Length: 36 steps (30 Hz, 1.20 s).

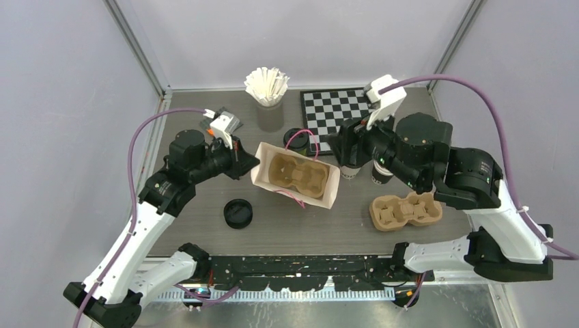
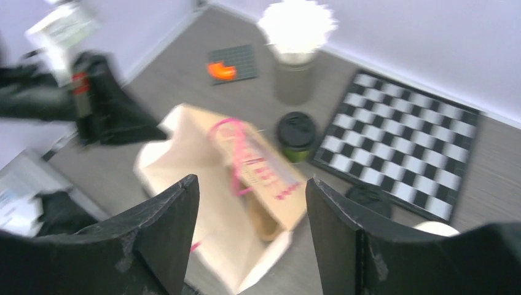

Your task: Pack the takeout coffee

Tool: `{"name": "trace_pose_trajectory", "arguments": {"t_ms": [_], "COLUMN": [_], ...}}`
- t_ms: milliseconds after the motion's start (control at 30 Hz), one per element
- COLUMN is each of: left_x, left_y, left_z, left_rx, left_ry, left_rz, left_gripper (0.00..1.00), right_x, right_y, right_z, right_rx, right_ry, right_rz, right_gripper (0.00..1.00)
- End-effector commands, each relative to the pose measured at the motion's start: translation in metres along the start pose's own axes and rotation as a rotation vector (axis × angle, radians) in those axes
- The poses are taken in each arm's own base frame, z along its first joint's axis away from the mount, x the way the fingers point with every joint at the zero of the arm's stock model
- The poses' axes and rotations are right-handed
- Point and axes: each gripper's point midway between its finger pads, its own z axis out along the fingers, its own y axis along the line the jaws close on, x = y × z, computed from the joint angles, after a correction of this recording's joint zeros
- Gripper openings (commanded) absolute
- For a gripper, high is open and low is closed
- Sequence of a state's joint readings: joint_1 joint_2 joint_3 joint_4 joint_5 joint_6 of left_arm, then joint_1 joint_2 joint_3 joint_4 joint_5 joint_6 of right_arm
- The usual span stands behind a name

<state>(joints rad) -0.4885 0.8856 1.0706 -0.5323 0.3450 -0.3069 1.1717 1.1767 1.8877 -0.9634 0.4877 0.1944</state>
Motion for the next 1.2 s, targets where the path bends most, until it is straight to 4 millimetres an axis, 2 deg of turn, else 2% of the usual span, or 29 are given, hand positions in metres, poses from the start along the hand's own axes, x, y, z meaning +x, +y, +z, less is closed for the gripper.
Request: {"name": "trace_pose_trajectory", "arguments": {"t_ms": [0,100,200,267,500,567,700,800,1000,1167], "left_x": [-0.013,-0.010,-0.006,-0.003,0.004,0.005,0.011,0.015,0.013,0.012], "left_y": [-0.010,-0.013,-0.017,-0.019,-0.025,-0.027,-0.031,-0.032,-0.031,-0.032], "left_z": [-0.003,-0.005,-0.010,-0.014,-0.024,-0.028,-0.035,-0.036,-0.039,-0.040], "left_rx": [0.053,0.067,0.075,0.079,0.097,0.101,0.110,0.113,0.090,0.096], "left_ry": [-0.051,-0.036,-0.013,-0.001,0.012,0.022,0.058,0.085,0.116,0.135], "left_rz": [0.039,0.032,0.016,0.009,-0.006,-0.007,-0.015,-0.026,-0.042,-0.032], "left_gripper": [0.00,0.00,0.00,0.00,0.00,0.00,0.00,0.00,0.00,0.00], "right_x": [-0.007,0.011,0.044,0.060,0.127,0.143,0.155,0.167,0.196,0.213], "right_y": [-0.077,-0.121,-0.150,-0.163,-0.198,-0.204,-0.203,-0.204,-0.196,-0.203], "right_z": [0.009,0.022,0.038,0.048,0.084,0.091,0.112,0.119,0.117,0.112], "right_rx": [0.348,0.430,0.509,0.533,0.488,0.476,0.403,0.403,0.350,0.367], "right_ry": [-0.031,0.057,0.204,0.292,0.602,0.690,0.768,0.837,0.928,0.979], "right_rz": [0.016,0.113,0.145,0.181,0.265,0.262,0.251,0.278,0.307,0.290], "right_gripper": [0.71,0.77,0.91,0.94,0.94,0.93,0.92,0.91,0.92,0.93]}}
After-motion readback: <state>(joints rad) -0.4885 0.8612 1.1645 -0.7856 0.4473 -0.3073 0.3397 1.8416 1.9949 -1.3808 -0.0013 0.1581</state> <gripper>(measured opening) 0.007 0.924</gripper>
